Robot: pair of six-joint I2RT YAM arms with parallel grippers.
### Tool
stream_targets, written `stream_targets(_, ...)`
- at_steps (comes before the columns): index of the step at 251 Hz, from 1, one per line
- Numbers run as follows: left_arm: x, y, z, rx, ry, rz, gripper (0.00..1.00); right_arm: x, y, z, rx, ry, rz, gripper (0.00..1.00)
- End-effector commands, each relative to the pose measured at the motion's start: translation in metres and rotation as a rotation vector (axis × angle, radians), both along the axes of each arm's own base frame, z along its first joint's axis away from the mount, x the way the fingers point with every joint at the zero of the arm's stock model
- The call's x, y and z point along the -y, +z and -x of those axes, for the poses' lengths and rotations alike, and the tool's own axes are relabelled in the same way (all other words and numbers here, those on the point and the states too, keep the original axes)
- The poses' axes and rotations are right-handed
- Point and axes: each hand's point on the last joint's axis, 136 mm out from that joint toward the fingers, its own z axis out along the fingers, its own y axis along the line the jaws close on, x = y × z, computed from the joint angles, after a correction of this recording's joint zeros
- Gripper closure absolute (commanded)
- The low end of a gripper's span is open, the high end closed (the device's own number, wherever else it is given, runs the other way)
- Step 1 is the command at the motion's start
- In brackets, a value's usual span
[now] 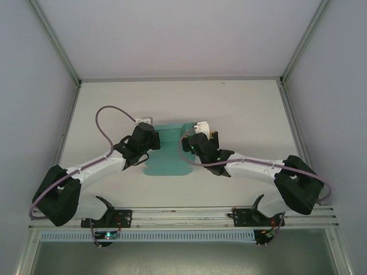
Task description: Assemble paper box
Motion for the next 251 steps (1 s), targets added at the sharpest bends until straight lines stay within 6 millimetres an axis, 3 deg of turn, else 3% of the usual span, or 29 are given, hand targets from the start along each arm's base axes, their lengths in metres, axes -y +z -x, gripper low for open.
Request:
stream_targets(1,0.014,0.021,-0.005,0.023,-0.003,0.071,1.0,0.007,0.011,-0.007,0.067,-0.105,0.016,0.02)
stream_targets(41,0.011,0.022,-0.004,0.015,0.01,0.056,1.0,0.013,0.011,-0.004,0.055,-0.114,0.046,0.01)
stream_targets(99,-0.001,0.012,-0.001,-0.002,0.03,-0.021,1.0,0.02,0.05,0.027,0.063,0.059,-0.038,0.02)
stream_targets(152,0.005,0.012,0.0,0.003,-0.021,-0.024,1.0,0.055,0.08,0.052,0.085,0.191,-0.214,0.02)
stream_targets(193,0.014,0.017,0.004,0.024,-0.089,-0.001,1.0,0.091,0.101,0.042,0.106,0.169,-0.313,0.02)
stream_targets(227,0.019,0.019,0.007,0.028,-0.132,0.008,1.0,0.116,0.086,0.018,-0.003,0.091,-0.329,0.02)
stream_targets(251,0.018,0.02,0.007,0.032,-0.124,0.006,1.0,0.111,0.073,0.005,-0.085,0.137,-0.36,0.03)
